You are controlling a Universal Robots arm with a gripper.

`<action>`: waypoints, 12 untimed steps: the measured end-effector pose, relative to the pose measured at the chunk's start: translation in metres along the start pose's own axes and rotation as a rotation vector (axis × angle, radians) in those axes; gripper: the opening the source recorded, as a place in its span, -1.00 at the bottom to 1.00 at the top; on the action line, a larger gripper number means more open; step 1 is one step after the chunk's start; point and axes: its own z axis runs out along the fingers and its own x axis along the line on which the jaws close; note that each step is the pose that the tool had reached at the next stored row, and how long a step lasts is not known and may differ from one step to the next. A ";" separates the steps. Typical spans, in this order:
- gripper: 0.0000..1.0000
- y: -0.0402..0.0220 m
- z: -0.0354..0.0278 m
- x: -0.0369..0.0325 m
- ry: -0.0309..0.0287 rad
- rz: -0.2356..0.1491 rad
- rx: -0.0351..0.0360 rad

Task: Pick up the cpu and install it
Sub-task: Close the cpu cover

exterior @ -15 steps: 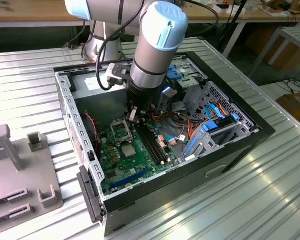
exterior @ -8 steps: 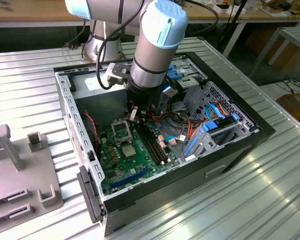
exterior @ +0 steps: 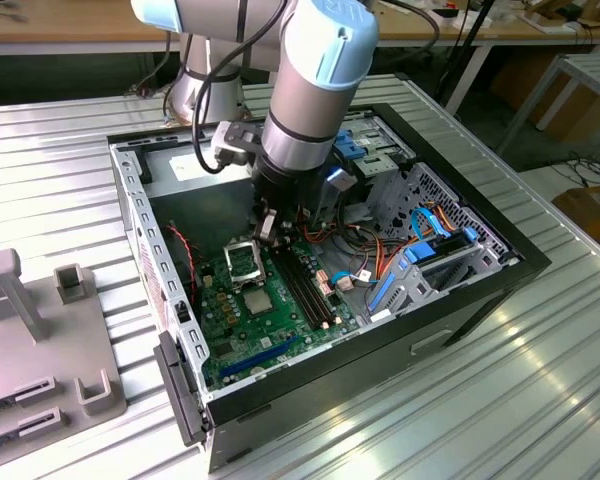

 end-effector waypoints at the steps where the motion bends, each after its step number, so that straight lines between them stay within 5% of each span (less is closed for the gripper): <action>1: -0.79 0.0001 -0.0007 0.0000 0.0001 0.000 -0.0001; 10: -0.79 0.0006 -0.0074 -0.0005 0.0011 0.000 0.0001; 12: -0.79 0.0006 -0.0080 -0.0005 0.0069 0.000 0.0043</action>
